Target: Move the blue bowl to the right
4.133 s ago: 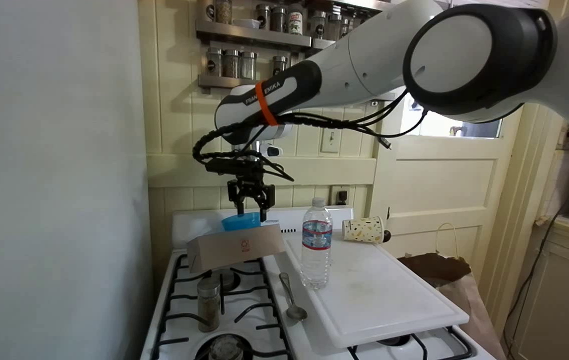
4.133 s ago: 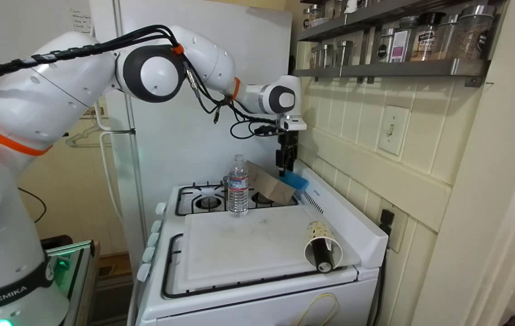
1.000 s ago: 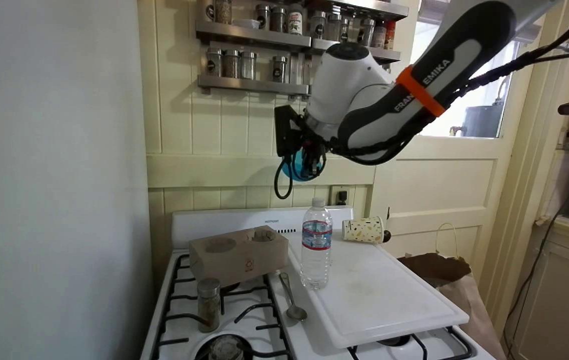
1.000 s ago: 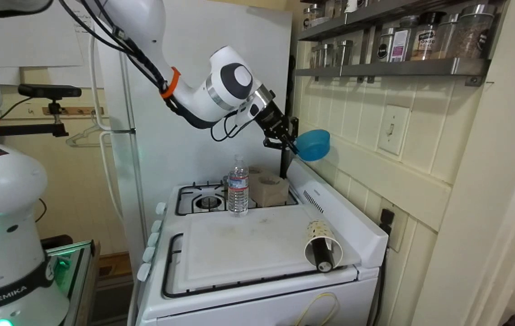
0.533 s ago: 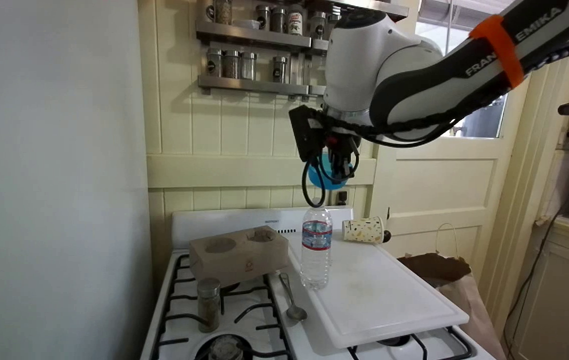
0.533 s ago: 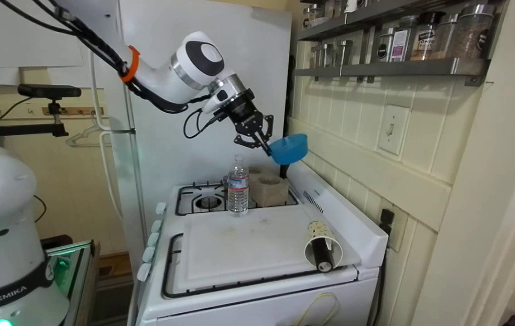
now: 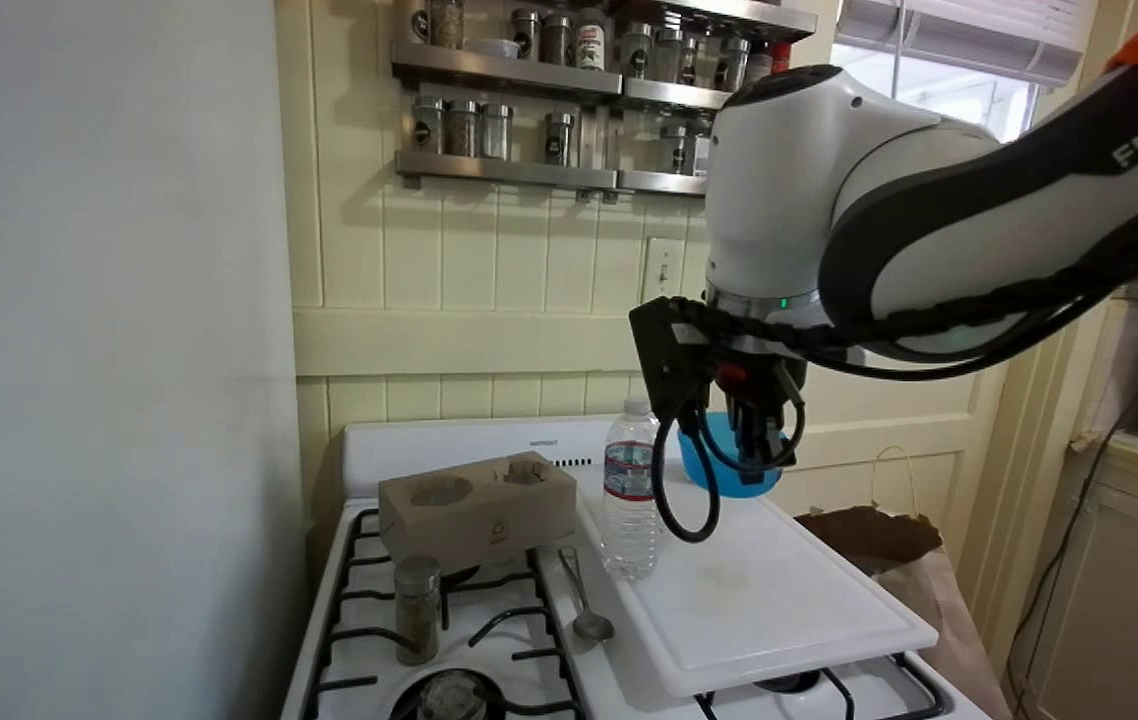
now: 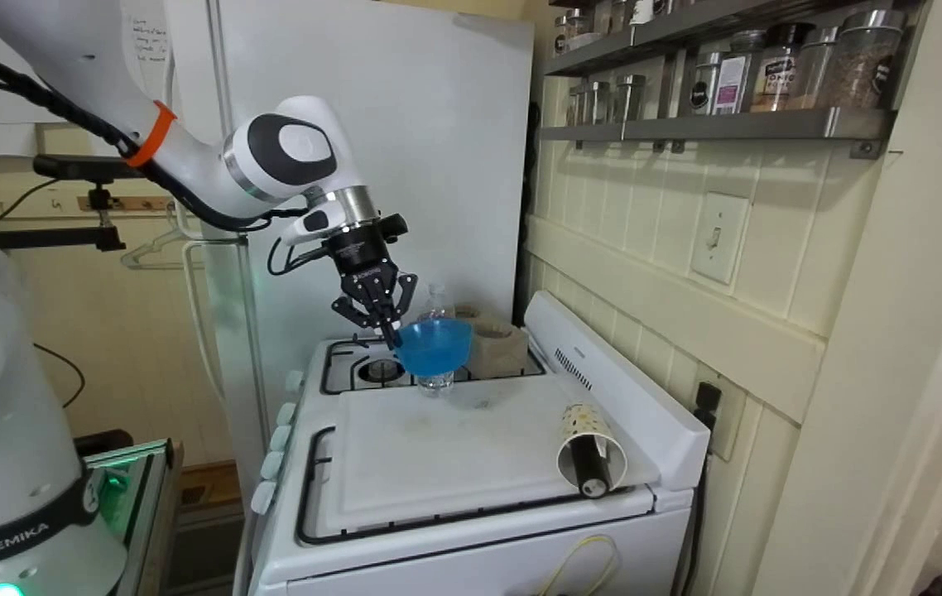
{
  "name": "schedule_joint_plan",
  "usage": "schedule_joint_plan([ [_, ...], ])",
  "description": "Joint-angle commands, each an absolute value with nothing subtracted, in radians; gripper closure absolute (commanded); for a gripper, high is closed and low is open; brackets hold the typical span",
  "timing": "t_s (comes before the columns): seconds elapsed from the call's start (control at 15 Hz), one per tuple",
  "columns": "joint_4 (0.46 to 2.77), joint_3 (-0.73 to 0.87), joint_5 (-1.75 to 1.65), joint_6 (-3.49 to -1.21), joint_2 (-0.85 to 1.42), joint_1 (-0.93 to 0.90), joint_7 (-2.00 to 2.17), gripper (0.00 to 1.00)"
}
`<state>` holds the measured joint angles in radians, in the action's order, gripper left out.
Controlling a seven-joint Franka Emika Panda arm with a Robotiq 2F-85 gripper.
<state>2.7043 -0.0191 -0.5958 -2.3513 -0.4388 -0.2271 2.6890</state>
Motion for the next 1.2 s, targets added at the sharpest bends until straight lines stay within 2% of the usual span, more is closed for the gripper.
schedule_joint_plan([
  [0.0, 2.706, -0.113, -0.552, -2.366, -0.441, -0.131, 2.653, 0.96],
  [0.13, 2.7, -0.127, -0.552, -2.365, -0.439, -0.119, 2.651, 0.99],
  [0.73, 2.559, -0.133, -0.42, -2.19, -0.244, -0.026, 2.478, 0.99],
  [1.13, 2.566, -0.089, -0.391, -2.328, -0.203, 0.018, 2.487, 0.99],
])
